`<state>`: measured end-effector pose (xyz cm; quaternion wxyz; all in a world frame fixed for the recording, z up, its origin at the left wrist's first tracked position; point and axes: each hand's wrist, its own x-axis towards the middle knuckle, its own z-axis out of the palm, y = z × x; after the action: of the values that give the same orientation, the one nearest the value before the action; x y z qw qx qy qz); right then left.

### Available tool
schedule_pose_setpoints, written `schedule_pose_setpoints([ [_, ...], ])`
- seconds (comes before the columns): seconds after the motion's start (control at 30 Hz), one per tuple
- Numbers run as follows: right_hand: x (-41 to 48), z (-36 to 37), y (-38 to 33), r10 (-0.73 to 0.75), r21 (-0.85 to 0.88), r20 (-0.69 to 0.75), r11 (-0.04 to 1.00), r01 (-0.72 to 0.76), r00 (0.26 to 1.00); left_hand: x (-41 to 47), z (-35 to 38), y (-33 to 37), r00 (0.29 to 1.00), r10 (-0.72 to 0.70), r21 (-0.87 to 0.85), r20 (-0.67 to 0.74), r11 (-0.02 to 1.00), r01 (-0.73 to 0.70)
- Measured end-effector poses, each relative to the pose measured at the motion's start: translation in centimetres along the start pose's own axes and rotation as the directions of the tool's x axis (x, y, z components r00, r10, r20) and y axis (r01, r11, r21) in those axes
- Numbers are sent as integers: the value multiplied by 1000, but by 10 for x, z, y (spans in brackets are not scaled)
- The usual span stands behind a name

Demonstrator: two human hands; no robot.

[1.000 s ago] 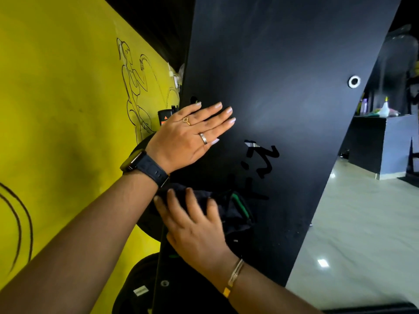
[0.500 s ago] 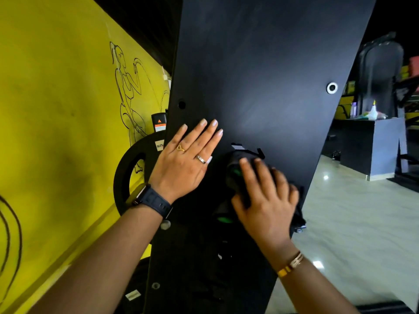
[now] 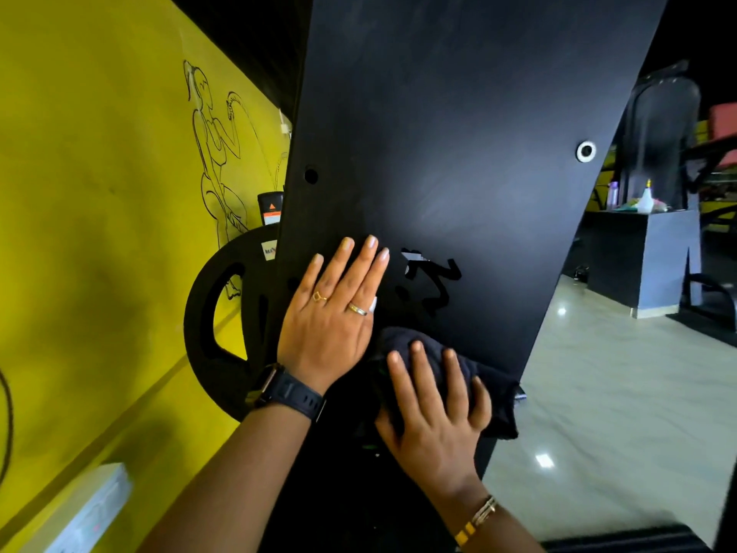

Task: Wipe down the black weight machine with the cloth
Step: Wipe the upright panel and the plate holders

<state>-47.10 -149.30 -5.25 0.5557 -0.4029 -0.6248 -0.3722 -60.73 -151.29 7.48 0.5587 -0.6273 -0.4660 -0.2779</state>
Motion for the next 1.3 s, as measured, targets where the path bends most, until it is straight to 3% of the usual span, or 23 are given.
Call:
schedule_pose_setpoints([
  [0.1, 8, -4, 18, -9, -15, -4, 1000, 9, 1000, -1, -1, 0, 1000, -1, -11, -6, 1000, 1],
  [0.23, 55, -9, 44, 177, -28, -66, 983, -179, 982, -2, 0, 1, 1000, -1, -27, 2, 1000, 1],
  [0.47, 131, -11, 49, 325, 64, -93, 945, -320, 941, -2, 1, 0, 1000, -19, -44, -16, 999, 19],
  [0.6, 98, -8, 28, 273, 28, -68, 962, -272, 960, -3, 2, 2, 1000, -21, -36, -20, 999, 21],
  [0.83, 19, -6, 25, -2, 22, 19, 1000, 2, 1000, -5, 0, 2, 1000, -19, -33, -25, 999, 18],
  [1.0, 67, -14, 57, 286, 20, -7, 958, -286, 958, -3, 1, 2, 999, -26, -43, -23, 999, 25],
  [1.1, 99, -14, 55, 386, 73, -35, 921, -382, 922, -3, 2, 4, 999, -38, -55, -28, 998, 37],
  [1.2, 102, -13, 31, 389, 47, -35, 921, -387, 921, -4, 2, 4, 998, -46, -59, -40, 997, 44],
  [1.3, 75, -12, 11, 258, 13, -13, 966, -257, 966, -5, 2, 3, 998, -43, -58, -47, 997, 41],
])
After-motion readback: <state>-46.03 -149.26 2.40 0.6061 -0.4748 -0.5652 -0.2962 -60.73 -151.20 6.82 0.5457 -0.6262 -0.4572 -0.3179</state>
